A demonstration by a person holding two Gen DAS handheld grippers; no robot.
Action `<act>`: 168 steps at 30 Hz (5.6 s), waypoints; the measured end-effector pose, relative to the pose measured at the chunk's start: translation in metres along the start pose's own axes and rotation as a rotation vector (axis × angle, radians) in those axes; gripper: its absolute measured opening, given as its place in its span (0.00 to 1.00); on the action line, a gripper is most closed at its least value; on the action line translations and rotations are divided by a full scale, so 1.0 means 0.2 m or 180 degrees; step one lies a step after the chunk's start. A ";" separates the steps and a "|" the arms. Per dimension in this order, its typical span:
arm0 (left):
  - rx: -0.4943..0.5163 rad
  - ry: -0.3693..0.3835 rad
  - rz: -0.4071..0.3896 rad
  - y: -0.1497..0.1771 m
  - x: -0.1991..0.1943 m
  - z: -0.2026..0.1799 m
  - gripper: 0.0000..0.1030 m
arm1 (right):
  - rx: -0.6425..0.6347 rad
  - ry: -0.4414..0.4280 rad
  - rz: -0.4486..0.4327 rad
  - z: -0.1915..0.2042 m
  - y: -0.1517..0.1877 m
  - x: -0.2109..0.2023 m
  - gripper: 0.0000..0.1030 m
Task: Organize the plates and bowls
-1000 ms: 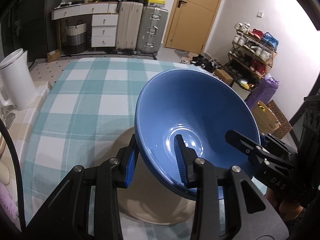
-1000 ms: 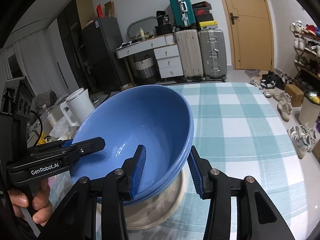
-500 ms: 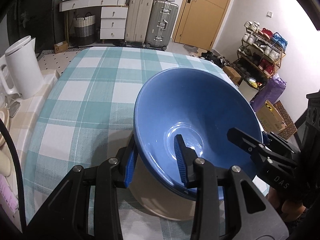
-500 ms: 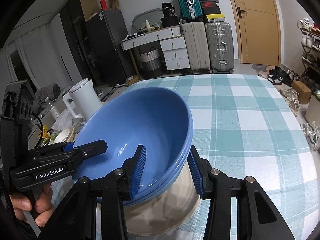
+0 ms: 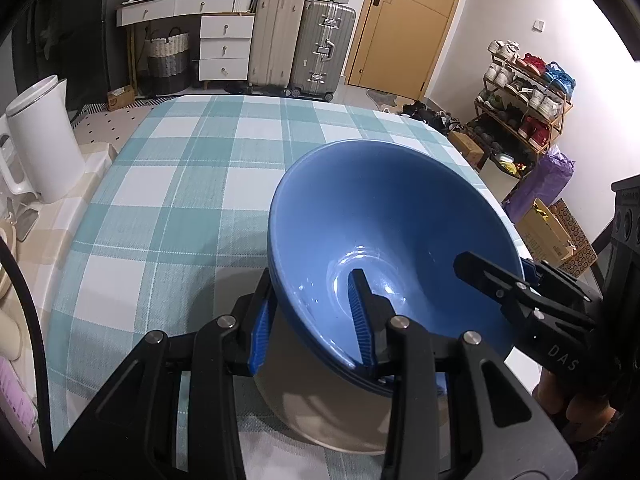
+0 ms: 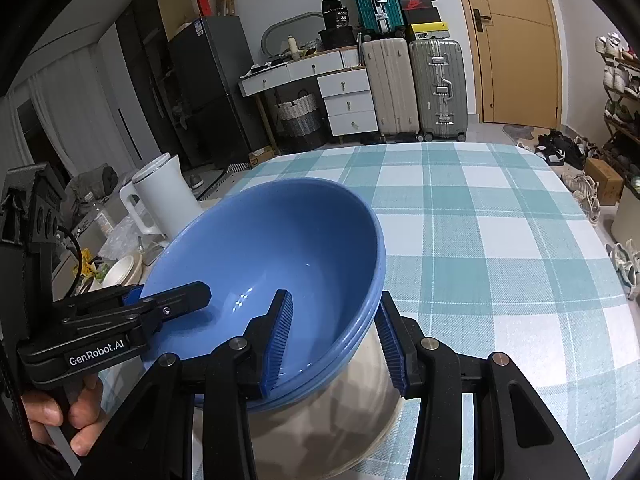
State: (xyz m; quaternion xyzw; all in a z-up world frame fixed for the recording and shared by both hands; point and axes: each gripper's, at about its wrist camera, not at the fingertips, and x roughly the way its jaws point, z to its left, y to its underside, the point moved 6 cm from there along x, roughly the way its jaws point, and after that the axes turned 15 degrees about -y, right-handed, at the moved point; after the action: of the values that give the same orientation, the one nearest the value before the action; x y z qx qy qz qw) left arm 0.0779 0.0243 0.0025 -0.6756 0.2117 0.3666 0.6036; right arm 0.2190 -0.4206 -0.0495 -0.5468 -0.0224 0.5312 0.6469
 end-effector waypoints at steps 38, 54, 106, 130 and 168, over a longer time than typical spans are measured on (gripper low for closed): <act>0.0179 0.0105 -0.0944 0.01 -0.31 0.22 0.99 | -0.0876 -0.0094 -0.0274 0.06 -0.02 -0.22 0.99; 0.0325 0.0188 -0.1076 0.23 -0.28 0.29 0.99 | -0.1137 -0.0462 -0.0390 0.04 0.18 -0.25 0.99; 0.0535 0.0395 -0.1303 0.34 -0.18 0.16 0.99 | -0.1270 -0.0598 -0.0566 0.07 0.32 -0.32 0.99; 0.0536 0.0396 -0.1300 0.33 -0.18 0.16 0.99 | -0.1282 -0.0608 -0.0561 0.07 0.32 -0.32 0.99; 0.0537 0.0394 -0.1298 0.33 -0.18 0.16 0.99 | -0.1286 -0.0603 -0.0560 0.07 0.32 -0.32 0.99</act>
State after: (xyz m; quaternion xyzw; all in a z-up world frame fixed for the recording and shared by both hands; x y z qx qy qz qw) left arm -0.0016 0.0374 -0.0138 -0.6728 0.1373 0.1758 0.7054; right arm 0.1406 -0.4662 -0.0550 -0.6087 -0.2363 0.5065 0.5632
